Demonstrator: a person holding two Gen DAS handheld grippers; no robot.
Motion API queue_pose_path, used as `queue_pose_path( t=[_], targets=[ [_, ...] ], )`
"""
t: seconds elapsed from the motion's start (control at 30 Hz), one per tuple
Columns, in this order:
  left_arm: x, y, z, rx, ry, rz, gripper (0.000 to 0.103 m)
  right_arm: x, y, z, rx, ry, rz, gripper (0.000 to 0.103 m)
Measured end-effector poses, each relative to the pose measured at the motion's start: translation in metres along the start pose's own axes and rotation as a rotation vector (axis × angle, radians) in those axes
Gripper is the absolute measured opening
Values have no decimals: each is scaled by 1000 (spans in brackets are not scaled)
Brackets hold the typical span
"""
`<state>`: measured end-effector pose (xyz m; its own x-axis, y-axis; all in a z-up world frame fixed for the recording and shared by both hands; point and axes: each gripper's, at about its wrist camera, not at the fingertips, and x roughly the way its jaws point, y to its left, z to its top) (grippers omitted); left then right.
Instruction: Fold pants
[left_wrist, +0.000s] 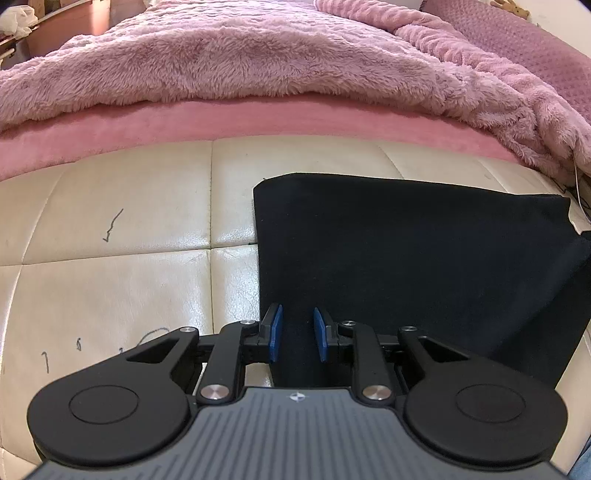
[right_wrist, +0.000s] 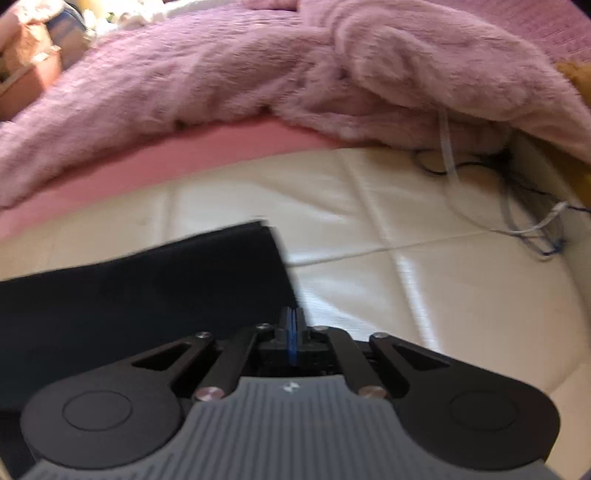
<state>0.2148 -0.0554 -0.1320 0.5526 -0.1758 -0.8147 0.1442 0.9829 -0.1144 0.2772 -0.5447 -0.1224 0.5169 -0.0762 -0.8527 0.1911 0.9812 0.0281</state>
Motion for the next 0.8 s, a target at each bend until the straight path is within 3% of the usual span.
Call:
queue_pose_path(
  t=[0.17,0.37,0.5,0.8],
  targets=[
    [-6,6,9,-38,-25,-27,26,-21,-21,2,74,-37,19,0],
    [5,10,46,-36,-69,-25,26,-32,11,10,-24,-138,155,0],
    [25,11,61,-47,-58,-61,26,-11,36,18,-89,-124,155,0],
    [61,21,73,-16,-65,26,10,36,33,29,-87,-96,63,0]
  ],
)
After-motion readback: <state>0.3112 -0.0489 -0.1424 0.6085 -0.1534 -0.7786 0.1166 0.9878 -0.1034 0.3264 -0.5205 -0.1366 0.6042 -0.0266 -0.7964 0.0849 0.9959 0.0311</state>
